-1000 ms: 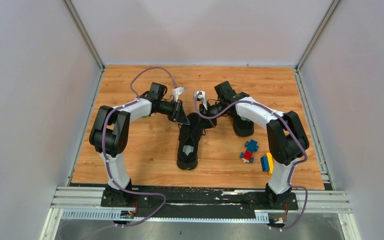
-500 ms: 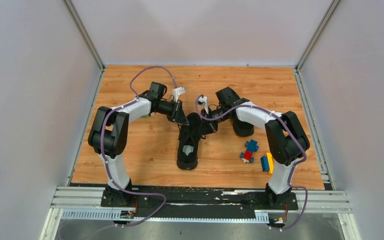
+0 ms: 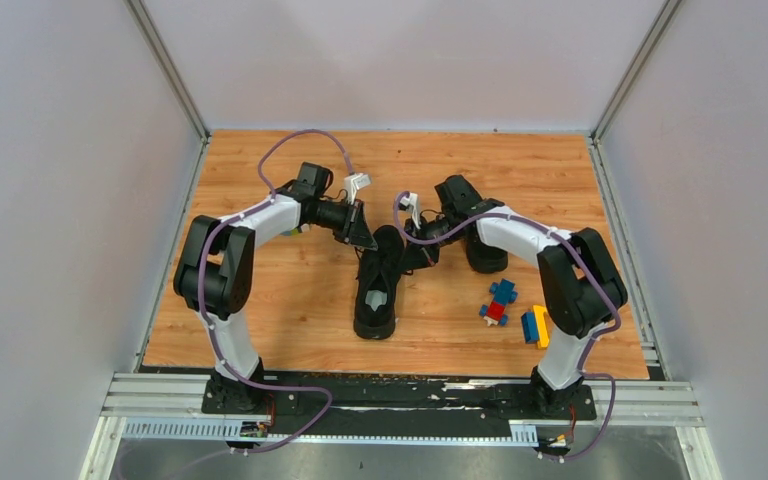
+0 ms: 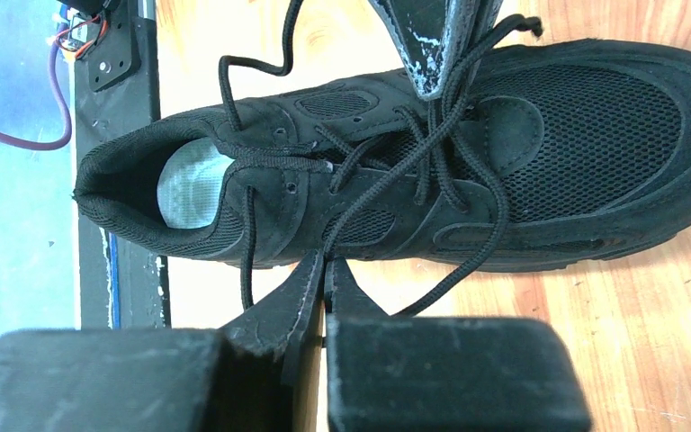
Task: Tie the shoes
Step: Cross the shoelace with the shoelace.
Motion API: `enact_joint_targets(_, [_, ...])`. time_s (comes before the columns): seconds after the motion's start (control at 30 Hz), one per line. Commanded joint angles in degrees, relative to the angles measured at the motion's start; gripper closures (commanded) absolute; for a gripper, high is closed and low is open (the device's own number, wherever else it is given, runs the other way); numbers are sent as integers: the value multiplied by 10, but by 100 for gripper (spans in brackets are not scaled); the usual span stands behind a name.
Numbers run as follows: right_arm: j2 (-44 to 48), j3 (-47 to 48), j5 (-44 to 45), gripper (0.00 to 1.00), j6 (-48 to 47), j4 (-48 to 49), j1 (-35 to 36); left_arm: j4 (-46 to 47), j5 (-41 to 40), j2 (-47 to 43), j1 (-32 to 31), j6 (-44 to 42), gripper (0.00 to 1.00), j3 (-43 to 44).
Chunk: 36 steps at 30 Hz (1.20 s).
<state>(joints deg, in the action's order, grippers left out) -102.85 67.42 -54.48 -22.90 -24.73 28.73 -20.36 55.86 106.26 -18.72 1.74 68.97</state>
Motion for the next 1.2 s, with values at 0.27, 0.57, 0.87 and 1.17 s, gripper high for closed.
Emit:
enact_joint_targets(0.27, [33,7,20,98,-70,-80,11,7,8,-38,-2,-13,87,16])
enact_joint_targets(0.57, [-13,71,76,87,-141,-155,15,3,7,-39,-18,-15,88,-4])
enact_joint_targets(0.87, [-34,92,116,74,-154,-191,25,-12,4,-32,-29,-16,88,-4])
enact_joint_targets(1.17, [-4,103,130,67,-162,-204,17,-23,-4,-33,-32,-33,88,-4])
